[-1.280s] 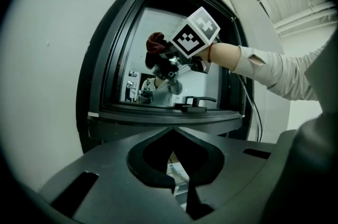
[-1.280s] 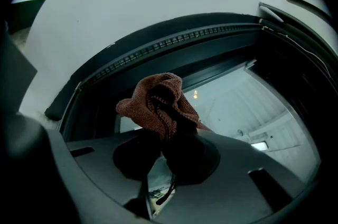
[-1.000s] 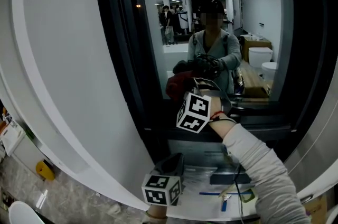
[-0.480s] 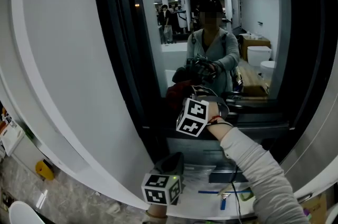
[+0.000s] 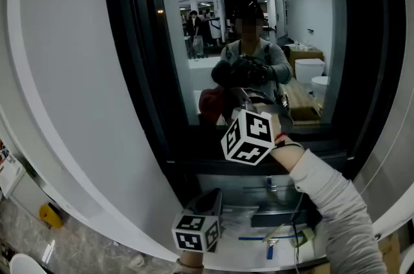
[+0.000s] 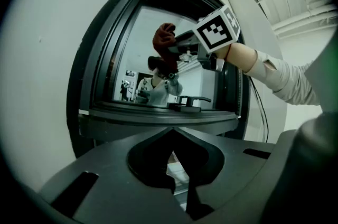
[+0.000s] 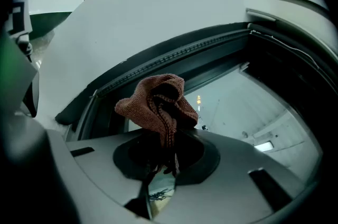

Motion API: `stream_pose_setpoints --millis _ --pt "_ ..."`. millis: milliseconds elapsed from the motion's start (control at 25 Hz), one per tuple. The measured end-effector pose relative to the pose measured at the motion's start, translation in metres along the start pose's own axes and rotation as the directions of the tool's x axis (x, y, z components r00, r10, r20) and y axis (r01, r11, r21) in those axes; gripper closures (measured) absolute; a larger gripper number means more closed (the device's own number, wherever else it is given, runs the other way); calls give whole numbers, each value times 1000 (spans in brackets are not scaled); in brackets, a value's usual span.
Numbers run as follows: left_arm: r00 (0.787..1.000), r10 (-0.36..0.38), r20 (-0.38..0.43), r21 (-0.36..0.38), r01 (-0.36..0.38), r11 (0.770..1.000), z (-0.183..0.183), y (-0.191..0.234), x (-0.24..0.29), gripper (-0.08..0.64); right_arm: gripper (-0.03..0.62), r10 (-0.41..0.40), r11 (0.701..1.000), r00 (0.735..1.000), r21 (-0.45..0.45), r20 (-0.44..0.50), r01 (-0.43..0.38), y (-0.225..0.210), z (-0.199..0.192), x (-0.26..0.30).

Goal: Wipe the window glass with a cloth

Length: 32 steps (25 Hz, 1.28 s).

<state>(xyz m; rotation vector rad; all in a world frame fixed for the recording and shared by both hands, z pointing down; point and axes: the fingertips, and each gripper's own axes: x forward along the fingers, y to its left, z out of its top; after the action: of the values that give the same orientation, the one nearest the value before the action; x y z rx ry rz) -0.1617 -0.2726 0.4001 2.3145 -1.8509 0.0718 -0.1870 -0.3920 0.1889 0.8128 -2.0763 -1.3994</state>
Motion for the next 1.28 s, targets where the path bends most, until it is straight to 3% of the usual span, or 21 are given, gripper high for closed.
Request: stream_pose_setpoints --millis 240,600,760,1080,1200,1280 --pt "999 -34 -8 11 34 999 1 -10 15 555 531 -151 986 988 -67 6 151 -93 1 -41" --pt "998 -69 -12 22 69 997 5 -15 39 555 531 -380 908 925 -208 -33 365 -226 0 -83" --pt "997 -78 -14 21 78 997 7 -17 48 555 531 -467 855 883 -283 -54 435 -275 -5 -90" --pt "996 -93 -10 22 93 995 11 -14 65 555 531 -637 746 769 -293 -54 598 -373 2 -111" --pt "996 -94 -11 24 94 995 12 -10 71 555 531 -675 725 734 -252 -74 641 -401 5 -117" --pt "996 -92 -9 24 92 995 13 -8 74 555 531 -680 725 725 -240 -105 645 -411 0 -115"
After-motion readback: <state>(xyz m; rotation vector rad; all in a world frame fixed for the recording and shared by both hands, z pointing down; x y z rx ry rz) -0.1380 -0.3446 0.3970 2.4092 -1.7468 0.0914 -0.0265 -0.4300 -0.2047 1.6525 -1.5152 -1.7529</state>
